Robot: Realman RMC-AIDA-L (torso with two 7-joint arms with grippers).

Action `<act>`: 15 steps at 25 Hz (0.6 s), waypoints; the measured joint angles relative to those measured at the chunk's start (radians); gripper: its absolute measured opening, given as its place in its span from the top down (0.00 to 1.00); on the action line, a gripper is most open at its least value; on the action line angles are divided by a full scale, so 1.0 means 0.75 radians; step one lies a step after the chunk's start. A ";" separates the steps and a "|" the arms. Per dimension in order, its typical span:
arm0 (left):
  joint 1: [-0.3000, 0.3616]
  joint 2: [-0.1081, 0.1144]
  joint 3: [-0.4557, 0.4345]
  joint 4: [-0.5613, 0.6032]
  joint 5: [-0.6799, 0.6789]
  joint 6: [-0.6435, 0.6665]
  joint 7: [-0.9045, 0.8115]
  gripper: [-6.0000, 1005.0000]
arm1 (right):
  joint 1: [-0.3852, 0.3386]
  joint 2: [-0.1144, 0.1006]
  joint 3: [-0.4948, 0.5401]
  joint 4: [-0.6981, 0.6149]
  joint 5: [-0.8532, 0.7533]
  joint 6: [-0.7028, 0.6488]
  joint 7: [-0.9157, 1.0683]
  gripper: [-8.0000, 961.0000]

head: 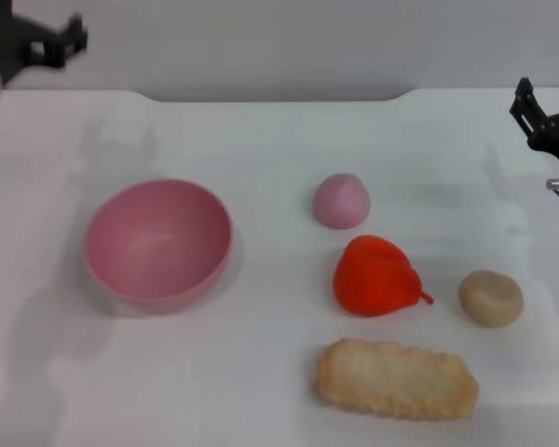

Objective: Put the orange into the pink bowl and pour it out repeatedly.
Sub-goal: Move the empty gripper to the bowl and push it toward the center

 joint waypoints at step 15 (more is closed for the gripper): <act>-0.157 -0.016 0.001 0.038 -0.143 -0.727 0.134 0.22 | 0.009 0.000 -0.010 -0.002 -0.001 0.034 -0.008 0.14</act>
